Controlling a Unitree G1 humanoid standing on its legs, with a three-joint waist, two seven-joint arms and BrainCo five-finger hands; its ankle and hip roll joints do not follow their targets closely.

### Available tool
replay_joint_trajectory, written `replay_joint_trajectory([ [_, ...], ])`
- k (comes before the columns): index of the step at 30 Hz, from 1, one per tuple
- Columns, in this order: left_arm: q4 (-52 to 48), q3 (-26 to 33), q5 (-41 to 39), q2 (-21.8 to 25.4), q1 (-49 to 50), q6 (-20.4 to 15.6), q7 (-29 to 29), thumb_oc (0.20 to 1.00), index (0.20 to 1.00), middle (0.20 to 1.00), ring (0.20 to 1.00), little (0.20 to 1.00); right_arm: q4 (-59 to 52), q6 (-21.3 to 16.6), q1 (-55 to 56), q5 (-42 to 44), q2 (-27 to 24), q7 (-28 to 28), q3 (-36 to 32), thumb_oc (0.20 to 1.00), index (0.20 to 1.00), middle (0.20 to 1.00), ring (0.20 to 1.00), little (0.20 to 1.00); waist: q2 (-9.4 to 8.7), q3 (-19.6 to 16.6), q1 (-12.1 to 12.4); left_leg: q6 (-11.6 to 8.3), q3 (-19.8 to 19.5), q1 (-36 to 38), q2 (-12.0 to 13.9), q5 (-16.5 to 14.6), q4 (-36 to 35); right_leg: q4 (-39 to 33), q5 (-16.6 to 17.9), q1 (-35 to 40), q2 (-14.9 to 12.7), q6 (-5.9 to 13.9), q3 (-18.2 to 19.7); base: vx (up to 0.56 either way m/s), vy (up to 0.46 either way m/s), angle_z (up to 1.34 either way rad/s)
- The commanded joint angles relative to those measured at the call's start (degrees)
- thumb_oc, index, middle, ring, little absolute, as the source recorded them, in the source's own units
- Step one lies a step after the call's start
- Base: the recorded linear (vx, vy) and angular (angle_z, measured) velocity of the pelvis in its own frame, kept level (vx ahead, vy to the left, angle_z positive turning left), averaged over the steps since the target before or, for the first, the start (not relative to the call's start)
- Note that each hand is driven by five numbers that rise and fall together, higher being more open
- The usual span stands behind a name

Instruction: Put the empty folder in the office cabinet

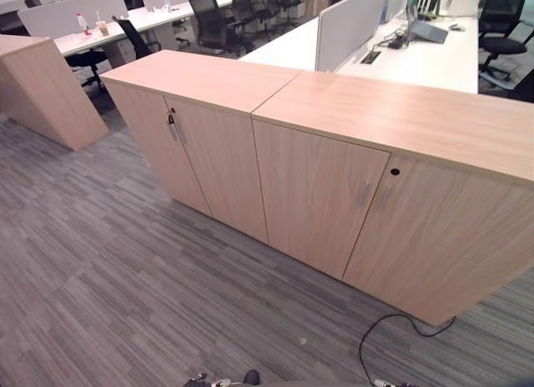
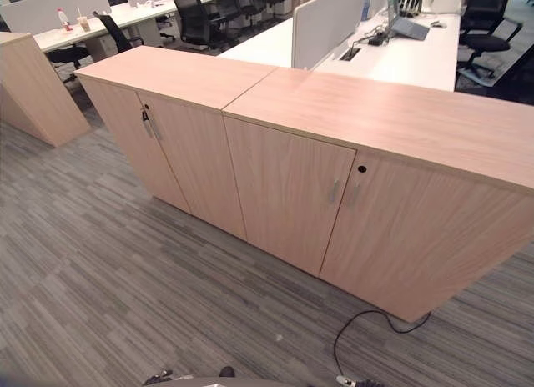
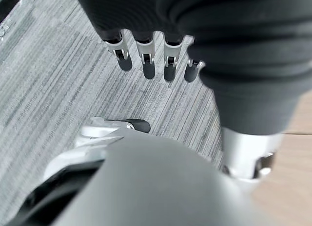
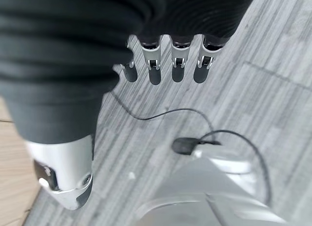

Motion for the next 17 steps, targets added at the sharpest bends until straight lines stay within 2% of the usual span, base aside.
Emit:
replay_joint_trajectory([
  [1, 0.5, -1.8, 1.9, -2.6, -2.6, -1.5, -2.1, 1.0, 1.0, 1.0, 1.0, 1.0, 2.0, -0.6, -2.6, -0.5, 0.8, 0.1, 0.1, 1.0, 1.0, 1.0, 1.0, 1.0, -0.78, -1.1, -1.1, 2.2, -0.4, 4.3, -2.9, -4.8, -0.3, -2.9, 0.1, -0.2, 4.3, -1.13, -1.0, 0.04, 0.133, -0.16],
  [2, -0.4, -3.5, 4.0, -2.6, -3.1, -1.7, -2.6, 1.0, 1.0, 1.0, 1.0, 1.0, 2.4, -0.4, -2.3, -0.6, 0.8, 0.4, 0.1, 1.0, 1.0, 1.0, 1.0, 1.0, -0.29, -1.8, -1.4, 2.42, 0.5, 5.2, -3.4, -5.7, -0.3, -3.4, -0.3, 0.5, 4.1, -0.58, -0.6, 0.03, 0.079, -0.15],
  [6, -1.1, -4.4, 5.2, -2.2, -3.7, -2.0, -2.6, 1.0, 1.0, 1.0, 1.0, 1.0, 2.8, 0.0, -2.2, -0.6, 1.1, 1.0, 0.2, 1.0, 1.0, 1.0, 1.0, 1.0, -0.18, -1.9, -1.6, 2.72, 1.1, 6.2, -4.1, -6.1, -0.3, -3.4, -0.5, 2.0, 3.4, -0.19, 0.1, 0.04, 0.096, -0.23],
  [17, 2.5, -1.3, 5.8, -2.2, -2.2, -1.1, -1.8, 1.0, 1.0, 1.0, 1.0, 1.0, 2.3, 0.2, -2.2, -1.2, 1.5, 0.7, 0.8, 1.0, 1.0, 1.0, 1.0, 1.0, -0.78, -2.2, -0.9, 3.33, 1.8, 7.4, -4.4, -6.6, -0.3, -3.4, -0.1, 3.0, 3.4, -0.25, 1.3, 0.01, 0.018, -0.07],
])
